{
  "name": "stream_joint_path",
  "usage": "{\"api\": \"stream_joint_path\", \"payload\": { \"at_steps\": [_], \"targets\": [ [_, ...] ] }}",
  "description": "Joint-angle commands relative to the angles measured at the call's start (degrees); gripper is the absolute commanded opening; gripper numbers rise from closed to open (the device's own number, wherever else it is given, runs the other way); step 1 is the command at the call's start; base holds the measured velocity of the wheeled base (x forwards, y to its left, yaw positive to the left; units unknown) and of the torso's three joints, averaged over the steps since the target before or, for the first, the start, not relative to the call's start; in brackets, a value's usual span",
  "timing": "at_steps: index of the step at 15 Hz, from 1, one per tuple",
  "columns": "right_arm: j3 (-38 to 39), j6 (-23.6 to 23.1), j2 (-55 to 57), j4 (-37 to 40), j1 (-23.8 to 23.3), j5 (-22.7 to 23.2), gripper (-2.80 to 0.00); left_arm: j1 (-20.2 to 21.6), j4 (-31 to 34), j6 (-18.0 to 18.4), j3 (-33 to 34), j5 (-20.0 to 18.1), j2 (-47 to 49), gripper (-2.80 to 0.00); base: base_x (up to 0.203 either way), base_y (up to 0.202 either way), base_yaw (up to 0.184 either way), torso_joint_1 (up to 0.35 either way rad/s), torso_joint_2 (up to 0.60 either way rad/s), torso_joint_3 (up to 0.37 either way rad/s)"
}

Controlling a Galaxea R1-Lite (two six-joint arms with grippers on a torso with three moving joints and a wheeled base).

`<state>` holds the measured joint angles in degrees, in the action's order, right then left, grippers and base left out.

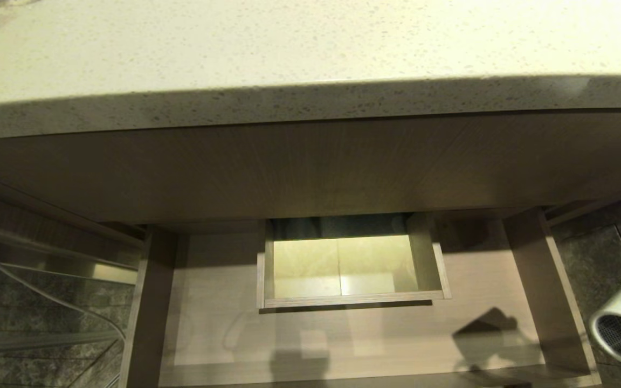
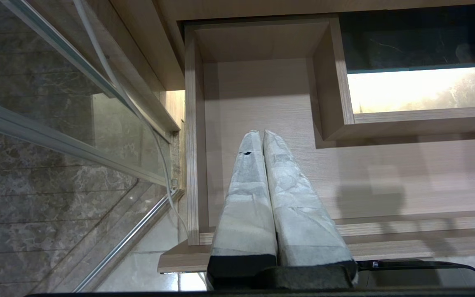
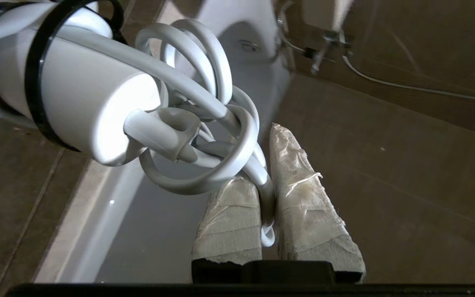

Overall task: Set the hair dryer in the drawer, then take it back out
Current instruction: Put it into the drawer

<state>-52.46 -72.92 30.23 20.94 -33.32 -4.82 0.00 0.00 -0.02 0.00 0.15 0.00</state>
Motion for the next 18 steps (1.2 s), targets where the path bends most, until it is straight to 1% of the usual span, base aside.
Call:
{"api": "stream_joint_path", "payload": {
  "at_steps": [1, 4, 8, 14, 18],
  "targets": [
    [1.86, -0.74, 4.50, -0.15, 0.02, 1.86, -2.80, 0.00, 0.00, 0.01, 0.00, 0.02, 0.00, -2.80, 0.000, 0.000, 0.000, 0.000, 0.00, 0.000],
    [3.07, -2.00, 9.88, -0.36, 0.55, 3.51, -2.80, 0.00, 0.00, 0.02, 0.00, 0.02, 0.00, -2.80, 0.000, 0.000, 0.000, 0.000, 0.00, 0.000],
    [3.41, -2.14, 17.33, -0.68, 1.29, 3.76, -2.80, 0.00, 0.00, -0.06, 0.00, 0.02, 0.00, -2.80, 0.000, 0.000, 0.000, 0.000, 0.00, 0.000],
    [3.50, -3.54, 28.91, -8.34, 2.65, 3.76, -2.80, 0.00, 0.00, -0.06, 0.00, 0.02, 0.00, -2.80, 0.000, 0.000, 0.000, 0.000, 0.00, 0.000],
    [3.07, -3.13, 34.06, -11.90, 6.41, 3.73, -2.80, 0.00, 0.00, -0.06, 0.00, 0.02, 0.00, -2.80, 0.000, 0.000, 0.000, 0.000, 0.00, 0.000]
  ]
}}
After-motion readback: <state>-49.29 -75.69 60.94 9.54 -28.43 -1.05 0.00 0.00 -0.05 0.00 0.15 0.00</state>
